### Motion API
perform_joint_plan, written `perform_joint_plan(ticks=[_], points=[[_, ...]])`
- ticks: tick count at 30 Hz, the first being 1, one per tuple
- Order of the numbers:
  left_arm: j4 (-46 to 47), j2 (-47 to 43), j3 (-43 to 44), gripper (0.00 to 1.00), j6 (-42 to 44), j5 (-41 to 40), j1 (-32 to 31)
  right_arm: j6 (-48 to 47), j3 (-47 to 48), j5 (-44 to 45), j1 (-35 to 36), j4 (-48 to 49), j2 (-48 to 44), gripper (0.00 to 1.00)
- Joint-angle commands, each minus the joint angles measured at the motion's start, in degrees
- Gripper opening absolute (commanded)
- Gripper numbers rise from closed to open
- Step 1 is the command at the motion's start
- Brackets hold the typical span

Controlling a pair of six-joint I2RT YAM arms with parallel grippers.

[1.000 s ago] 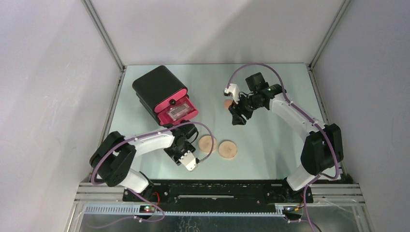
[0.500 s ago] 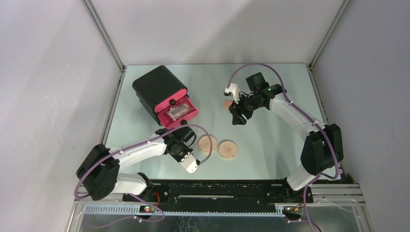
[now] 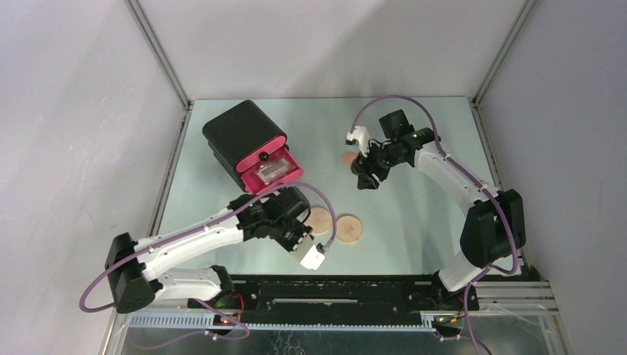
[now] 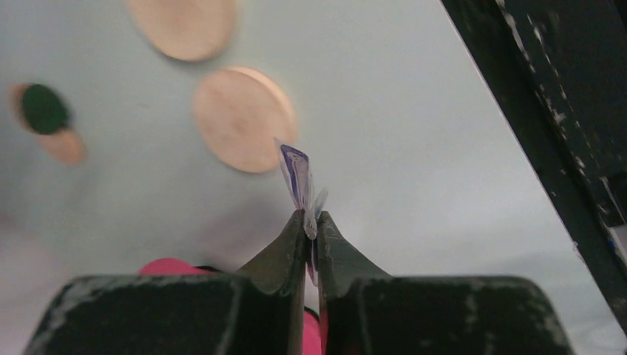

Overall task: Organize the makeup
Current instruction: Pick up the makeup from the center of the board, then place the makeup in the drawer.

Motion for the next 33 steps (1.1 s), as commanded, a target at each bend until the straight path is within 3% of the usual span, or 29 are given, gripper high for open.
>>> perform_joint_plan(ticks=[1, 7, 15, 33], points=[[-0.2, -2.5, 10.1, 0.12, -5.6, 5.6, -2.4, -0.7, 0.0, 0.3, -2.1, -0.1, -0.6, 0.64], [-0.4, -1.0, 19.0, 0.1, -6.5, 5.7, -2.9, -0.8, -0.1, -0.1, -3.8, -0.3, -0.4, 0.64], [1.0, -1.1, 21.5, 0.07, -1.0, -5.0, -2.2, -1.0, 0.0, -0.7, -5.1, -0.5, -0.1, 0.64], [3.9, 3.5, 19.9, 0.1, 16.1, 2.7, 12.0, -1.3, 0.0, -0.6, -4.9, -0.8, 1.2, 0.64]])
